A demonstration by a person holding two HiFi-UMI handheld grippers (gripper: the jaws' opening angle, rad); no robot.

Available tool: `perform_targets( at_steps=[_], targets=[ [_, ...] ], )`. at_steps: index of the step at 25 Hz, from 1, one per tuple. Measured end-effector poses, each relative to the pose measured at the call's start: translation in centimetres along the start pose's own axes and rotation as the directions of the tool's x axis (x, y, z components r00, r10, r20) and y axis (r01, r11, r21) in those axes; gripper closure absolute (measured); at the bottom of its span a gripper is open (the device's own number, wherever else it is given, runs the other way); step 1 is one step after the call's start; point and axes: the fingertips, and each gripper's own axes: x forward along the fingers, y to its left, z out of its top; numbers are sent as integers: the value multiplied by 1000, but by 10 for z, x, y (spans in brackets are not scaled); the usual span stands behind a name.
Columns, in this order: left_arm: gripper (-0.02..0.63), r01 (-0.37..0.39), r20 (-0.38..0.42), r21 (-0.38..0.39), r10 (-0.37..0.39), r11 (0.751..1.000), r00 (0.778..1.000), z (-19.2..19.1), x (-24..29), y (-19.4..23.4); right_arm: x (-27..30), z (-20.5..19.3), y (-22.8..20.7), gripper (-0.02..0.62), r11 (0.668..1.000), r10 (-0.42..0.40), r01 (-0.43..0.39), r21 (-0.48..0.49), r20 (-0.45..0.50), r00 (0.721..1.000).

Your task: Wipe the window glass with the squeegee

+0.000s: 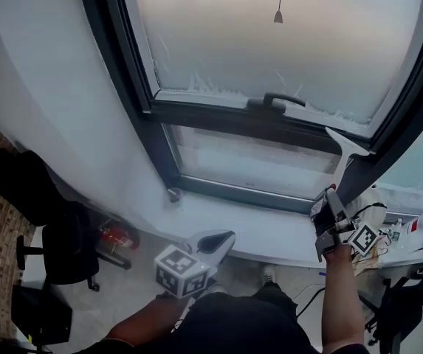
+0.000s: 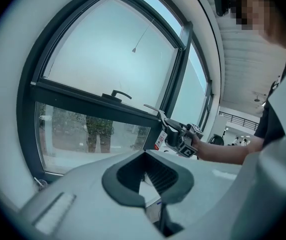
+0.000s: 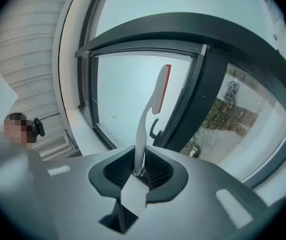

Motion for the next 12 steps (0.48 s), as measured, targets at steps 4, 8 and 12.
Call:
perform_targets(
  at_steps=[4,8,12],
  targets=[
    [606,20,-32,9,-19,1000,999,-8,-4,2,-29,-41,33,509,996,-68,63,-70,-66,996],
    [606,19,-46,14,-19,1000,999,-13,-6,0,-55,-65,54,509,990,-116,107,-91,-104,988],
    [606,15,-65,23,-14,1000,998,-16,-10,-9,-66,-79,77,508,993,-99,91,-78,-97,990]
  ],
)
